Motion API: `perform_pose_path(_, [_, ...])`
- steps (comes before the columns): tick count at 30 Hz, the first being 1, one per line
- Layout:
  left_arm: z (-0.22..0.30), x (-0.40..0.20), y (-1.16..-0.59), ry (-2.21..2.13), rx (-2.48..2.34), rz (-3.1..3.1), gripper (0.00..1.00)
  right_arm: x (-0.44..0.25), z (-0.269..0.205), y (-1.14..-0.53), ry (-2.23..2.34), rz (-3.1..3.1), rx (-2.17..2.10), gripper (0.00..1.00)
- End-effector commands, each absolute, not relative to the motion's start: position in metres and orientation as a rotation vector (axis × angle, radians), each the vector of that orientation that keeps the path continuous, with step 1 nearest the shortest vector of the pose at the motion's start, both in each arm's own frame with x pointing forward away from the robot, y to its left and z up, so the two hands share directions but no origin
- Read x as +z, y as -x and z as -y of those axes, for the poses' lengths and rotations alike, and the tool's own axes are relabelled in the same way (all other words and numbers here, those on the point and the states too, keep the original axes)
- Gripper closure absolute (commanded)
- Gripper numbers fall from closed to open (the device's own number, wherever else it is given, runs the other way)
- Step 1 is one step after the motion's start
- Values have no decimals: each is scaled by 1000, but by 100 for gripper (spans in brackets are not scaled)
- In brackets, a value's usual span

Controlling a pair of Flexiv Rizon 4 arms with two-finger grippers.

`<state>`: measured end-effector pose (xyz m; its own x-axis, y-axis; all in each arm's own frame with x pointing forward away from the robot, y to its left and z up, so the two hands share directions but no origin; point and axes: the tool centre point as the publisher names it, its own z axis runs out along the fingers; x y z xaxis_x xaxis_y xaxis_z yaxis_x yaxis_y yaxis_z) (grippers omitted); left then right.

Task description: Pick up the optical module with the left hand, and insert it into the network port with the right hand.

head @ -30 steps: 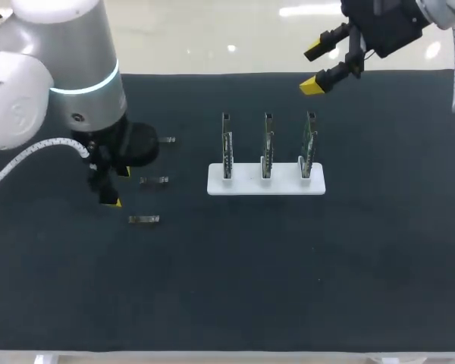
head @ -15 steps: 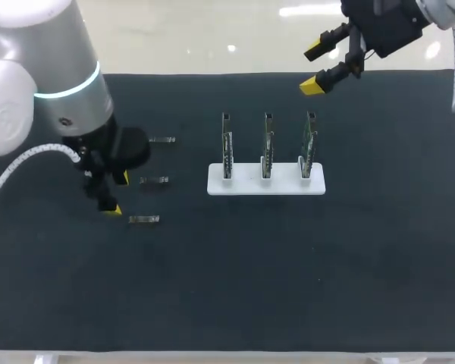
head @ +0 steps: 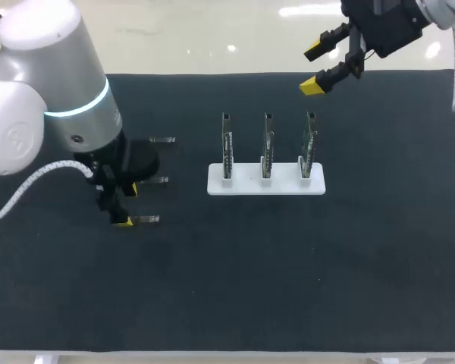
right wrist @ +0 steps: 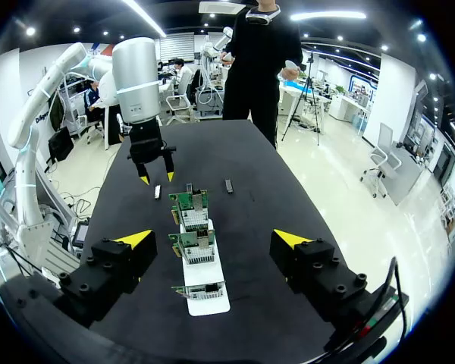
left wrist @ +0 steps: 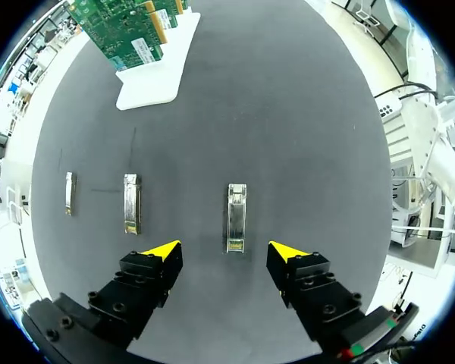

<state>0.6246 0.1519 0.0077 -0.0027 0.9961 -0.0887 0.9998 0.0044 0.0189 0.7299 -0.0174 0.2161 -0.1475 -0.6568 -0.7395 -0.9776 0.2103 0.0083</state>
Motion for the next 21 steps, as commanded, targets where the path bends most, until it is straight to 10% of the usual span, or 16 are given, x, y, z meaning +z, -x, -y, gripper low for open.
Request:
perform_pose_path(1, [-148,2,-624,-2165,-63,-2175,0,216,17,-729,1512,-1882,676,0])
perform_pose_path(21, [-150,-9,-622,-2156,-58,-2200,5,216,17,-729,1512,-1882,676,0])
